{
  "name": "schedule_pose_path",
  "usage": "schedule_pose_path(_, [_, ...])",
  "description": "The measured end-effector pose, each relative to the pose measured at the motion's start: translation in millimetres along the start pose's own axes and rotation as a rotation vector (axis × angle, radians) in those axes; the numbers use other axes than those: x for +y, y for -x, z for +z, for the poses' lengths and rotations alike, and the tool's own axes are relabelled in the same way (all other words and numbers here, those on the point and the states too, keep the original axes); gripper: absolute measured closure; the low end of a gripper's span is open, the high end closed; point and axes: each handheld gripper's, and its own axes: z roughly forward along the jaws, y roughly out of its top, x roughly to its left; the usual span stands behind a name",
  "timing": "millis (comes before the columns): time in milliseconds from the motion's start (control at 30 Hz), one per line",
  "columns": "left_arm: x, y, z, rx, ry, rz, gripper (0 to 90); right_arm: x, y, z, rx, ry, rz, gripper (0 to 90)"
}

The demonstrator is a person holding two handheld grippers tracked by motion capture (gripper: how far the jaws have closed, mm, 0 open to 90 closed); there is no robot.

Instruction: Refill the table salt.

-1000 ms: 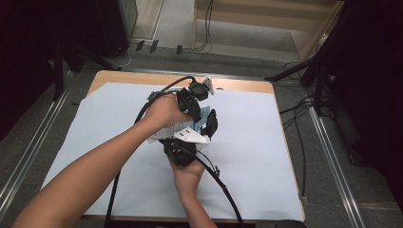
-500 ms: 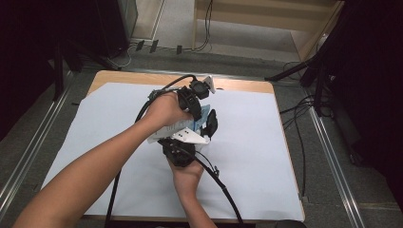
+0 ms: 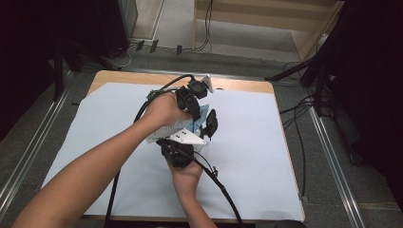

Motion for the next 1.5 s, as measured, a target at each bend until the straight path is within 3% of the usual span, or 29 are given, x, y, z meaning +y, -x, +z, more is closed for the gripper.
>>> schedule_pose_path(300, [1.6,3.0,1.4,0.011,-0.007,0.011,89.8,0.2,-0.3,-0.1,-0.003,0.0,0.001,90.0])
schedule_pose_path(800, [-1.6,1.0,-3.1,0.002,0.03,0.013,89.7,0.1,0.9,-0.8,-0.008,0.005,-0.015,90.0])
schedule_pose_path(1067, [-18.0,-7.4,-10.3,-0.07,0.122,-0.021,89.7,-2.0,4.9,-5.0,-0.02,-0.001,-0.006,89.6])
schedule_pose_path(1367, [-33.3,-10.0,-21.9,-0.127,0.229,-0.029,89.7,-2.9,7.8,-11.8,-0.021,-0.016,-0.014,89.4])
schedule_pose_path(1500, [-44.0,-12.6,-29.9,-0.158,0.302,-0.042,89.7,-3.1,10.2,-15.2,-0.029,-0.024,-0.015,89.3])
